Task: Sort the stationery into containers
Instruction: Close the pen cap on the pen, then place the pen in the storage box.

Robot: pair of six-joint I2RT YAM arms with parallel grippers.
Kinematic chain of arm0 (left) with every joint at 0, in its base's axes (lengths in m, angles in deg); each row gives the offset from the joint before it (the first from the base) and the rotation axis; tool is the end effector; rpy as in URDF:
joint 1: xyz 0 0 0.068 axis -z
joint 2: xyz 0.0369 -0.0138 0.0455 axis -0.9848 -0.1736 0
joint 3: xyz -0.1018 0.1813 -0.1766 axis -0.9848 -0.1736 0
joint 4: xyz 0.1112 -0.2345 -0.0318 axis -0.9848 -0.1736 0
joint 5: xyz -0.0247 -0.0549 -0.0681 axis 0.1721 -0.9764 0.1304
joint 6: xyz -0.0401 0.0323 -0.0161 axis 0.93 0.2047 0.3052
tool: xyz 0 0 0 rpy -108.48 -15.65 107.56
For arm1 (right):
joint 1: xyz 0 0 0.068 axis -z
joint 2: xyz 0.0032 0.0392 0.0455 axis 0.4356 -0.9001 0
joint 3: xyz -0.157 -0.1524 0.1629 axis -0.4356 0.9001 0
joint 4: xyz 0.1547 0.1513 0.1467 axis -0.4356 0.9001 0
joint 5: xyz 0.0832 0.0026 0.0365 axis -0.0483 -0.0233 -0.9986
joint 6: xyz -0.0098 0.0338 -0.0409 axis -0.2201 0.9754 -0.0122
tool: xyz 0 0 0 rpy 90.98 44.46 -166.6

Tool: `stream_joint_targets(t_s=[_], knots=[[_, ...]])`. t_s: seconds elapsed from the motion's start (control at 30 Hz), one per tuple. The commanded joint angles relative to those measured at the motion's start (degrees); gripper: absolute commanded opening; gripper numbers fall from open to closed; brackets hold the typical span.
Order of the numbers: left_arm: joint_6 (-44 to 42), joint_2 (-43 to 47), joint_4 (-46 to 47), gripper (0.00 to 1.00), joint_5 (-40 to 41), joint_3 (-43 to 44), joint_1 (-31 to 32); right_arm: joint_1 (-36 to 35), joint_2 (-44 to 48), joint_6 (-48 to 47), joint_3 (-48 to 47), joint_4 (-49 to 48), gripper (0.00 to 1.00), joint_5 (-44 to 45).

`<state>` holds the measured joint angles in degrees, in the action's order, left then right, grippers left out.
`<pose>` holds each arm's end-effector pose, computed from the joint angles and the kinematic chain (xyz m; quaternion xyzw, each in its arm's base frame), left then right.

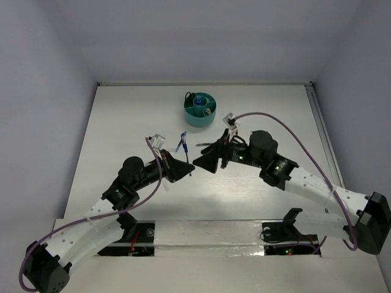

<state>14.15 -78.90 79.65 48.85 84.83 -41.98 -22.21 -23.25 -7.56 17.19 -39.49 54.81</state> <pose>0.1235 -0.1143 0.2719 0.1434 0.6744 -0.5488 0.4726 0.1582 0.1959 0.3162 -0.2112 0.6985 0.5483 0.4084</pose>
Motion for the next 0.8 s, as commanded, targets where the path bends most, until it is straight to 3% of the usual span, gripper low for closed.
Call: stream_joint_targets(t_s=[0.0, 0.1, 0.27, 0.43, 0.5, 0.57, 0.67, 0.73, 0.77], knots=[[0.55, 0.08, 7.69, 0.0, -4.37, 0.67, -0.32, 0.66, -4.1, -8.78, -10.24, 5.02, 0.89, -5.79], [0.28, -0.18, 7.69, 0.0, -6.57, 1.11, -0.32, 0.66, -9.8, -10.63, -14.84, 6.79, 0.89, -6.76], [0.81, -0.71, 8.56, 0.0, -8.42, 0.85, -0.32, 0.66, -13.78, -10.2, -18.36, 4.16, 0.8, -8.43], [0.81, -2.29, 8.74, 0.0, -9.21, 1.2, -0.32, 0.66, -17.55, -9.67, -20.74, 4.33, 0.63, -9.4], [0.2, -2.29, 7.69, 0.0, -8.51, 1.64, -0.32, 0.66, -17.65, -9.41, -20.13, 3.1, 0.49, -8.88], [0.02, -2.12, 6.64, 0.0, -7.8, 1.9, -0.32, 0.66, -17.56, -9.06, -19.77, 2.83, 0.25, -8.0], [-0.95, -1.42, 4.27, 0.01, -5.96, 2.61, -0.32, 0.66, -17.74, -9.76, -20.38, 5.02, 0.0, -6.07], [-1.47, -0.89, 2.86, 0.13, -4.65, 3.4, -0.32, 0.66, -17.65, -10.11, -20.74, 5.64, 0.0, -3.7], [-2.26, -0.28, 0.94, 0.29, -4.29, 3.84, -0.32, 0.66, -17.65, -10.72, -21.0, 6.34, 0.0, -2.03]])
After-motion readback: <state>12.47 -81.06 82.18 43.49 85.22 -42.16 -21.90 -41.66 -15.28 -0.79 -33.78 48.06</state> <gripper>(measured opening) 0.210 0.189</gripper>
